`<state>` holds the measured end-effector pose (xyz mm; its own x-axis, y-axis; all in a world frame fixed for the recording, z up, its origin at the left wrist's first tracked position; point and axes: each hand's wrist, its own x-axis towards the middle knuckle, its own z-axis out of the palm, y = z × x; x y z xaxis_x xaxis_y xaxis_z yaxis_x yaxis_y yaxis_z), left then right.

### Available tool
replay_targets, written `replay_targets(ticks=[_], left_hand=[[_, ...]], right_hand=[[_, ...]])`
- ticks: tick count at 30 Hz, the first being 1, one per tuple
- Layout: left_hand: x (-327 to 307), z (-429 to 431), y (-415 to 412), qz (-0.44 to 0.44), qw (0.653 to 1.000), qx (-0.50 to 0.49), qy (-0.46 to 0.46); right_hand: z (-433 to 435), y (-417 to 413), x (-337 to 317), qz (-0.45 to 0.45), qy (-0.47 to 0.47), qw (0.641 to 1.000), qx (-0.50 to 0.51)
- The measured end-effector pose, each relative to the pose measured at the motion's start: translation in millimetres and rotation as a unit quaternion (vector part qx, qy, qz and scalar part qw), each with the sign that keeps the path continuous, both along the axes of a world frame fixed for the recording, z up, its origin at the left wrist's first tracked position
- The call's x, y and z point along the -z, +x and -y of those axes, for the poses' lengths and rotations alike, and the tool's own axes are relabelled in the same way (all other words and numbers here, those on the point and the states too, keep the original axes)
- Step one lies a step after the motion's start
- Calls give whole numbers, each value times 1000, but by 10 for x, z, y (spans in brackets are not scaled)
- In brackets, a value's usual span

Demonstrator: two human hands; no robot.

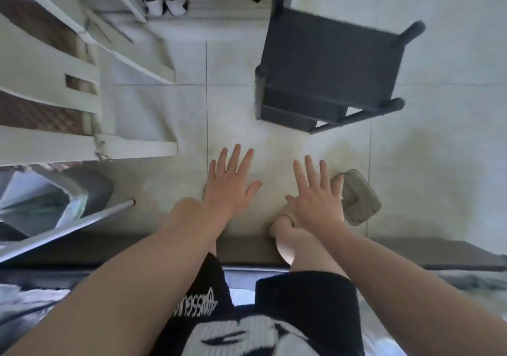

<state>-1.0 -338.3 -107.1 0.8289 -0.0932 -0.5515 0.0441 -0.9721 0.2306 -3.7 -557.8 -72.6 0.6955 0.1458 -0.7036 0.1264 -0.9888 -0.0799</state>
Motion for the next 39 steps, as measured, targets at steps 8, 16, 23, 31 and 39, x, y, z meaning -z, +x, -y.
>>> replay_targets(ticks=[8, 16, 23, 31, 39], left_hand=[[-1563, 383, 352, 36, 998, -38, -16], [-1935, 610, 1015, 32, 994, -98, -45], [-1755, 386, 1990, -41, 989, -124, -72], [-1294, 280, 2909, -200, 966, -146, -76], [-876, 370, 3069, -295, 903, -279, -144]], right_hand=[[578, 304, -1533, 70, 4, 998, 2], [1018, 870, -1808, 91, 9, 995, 45], [956, 1668, -1759, 52, 18, 988, 142], [870, 2459, -1367, -9, 0, 972, 236], [1020, 2612, -841, -78, 56, 902, 421]])
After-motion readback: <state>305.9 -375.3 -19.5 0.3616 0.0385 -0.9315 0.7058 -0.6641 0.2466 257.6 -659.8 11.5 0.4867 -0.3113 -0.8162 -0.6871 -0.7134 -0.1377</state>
